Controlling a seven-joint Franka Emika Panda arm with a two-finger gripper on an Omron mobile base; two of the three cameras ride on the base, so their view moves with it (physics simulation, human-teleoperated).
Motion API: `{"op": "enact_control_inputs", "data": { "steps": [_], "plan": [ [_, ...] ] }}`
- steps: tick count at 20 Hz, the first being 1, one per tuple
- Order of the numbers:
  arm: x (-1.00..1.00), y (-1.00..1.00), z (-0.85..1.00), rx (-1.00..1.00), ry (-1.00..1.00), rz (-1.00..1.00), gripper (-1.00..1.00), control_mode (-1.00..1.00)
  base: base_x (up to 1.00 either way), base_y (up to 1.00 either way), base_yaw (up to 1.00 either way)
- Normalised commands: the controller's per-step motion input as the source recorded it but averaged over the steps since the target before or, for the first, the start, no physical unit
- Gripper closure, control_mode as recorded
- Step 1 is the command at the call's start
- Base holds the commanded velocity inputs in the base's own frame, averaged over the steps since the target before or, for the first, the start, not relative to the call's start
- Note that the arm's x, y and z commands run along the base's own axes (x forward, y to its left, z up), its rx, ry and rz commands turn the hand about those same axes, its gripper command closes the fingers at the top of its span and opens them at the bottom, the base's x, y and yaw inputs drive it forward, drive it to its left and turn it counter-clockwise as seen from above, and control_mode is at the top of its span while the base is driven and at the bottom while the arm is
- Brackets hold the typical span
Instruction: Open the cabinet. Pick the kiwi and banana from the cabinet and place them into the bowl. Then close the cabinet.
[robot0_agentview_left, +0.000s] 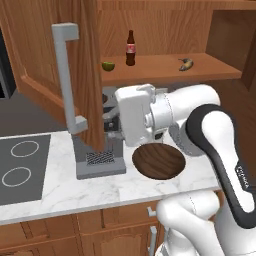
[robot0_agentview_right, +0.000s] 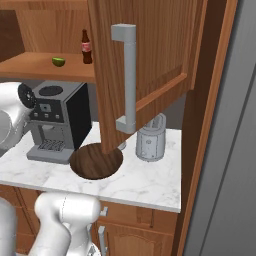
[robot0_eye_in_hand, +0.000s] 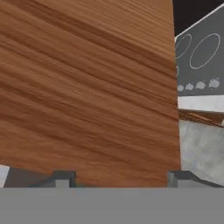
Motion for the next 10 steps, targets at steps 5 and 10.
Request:
{"op": "enact_control_inputs", "data": {
  "steps": [5, 10],
  "plan": [
    [0.07, 0.87, -0.28, 0.00, 0.00, 0.12, -1.00, -1.00, 0.00, 0.00, 0.00],
    [0.02, -0.01, 0.07, 0.00, -0.02, 0.00, -1.00, -1.00, 0.00, 0.00, 0.00]
  ]
}}
